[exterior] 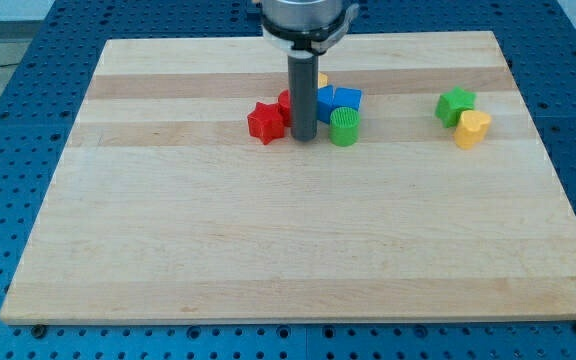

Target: Move the green circle into a yellow heart

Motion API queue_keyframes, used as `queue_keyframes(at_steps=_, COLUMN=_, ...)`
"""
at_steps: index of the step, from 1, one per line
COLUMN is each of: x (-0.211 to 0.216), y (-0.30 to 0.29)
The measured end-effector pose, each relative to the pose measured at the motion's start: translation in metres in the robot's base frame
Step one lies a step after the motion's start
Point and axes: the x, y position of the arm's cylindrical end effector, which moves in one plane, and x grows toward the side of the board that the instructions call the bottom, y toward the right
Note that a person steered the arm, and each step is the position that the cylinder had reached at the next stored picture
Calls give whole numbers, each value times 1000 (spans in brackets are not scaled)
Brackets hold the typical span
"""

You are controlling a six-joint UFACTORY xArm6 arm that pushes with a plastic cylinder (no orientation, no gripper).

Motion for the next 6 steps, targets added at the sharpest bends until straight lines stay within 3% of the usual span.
queue_keyframes(at_steps=2, x=-5, y=65)
queue_keyframes(at_steps=4, x=9, y=54)
queue_keyframes(at_steps=6, x=12, y=110)
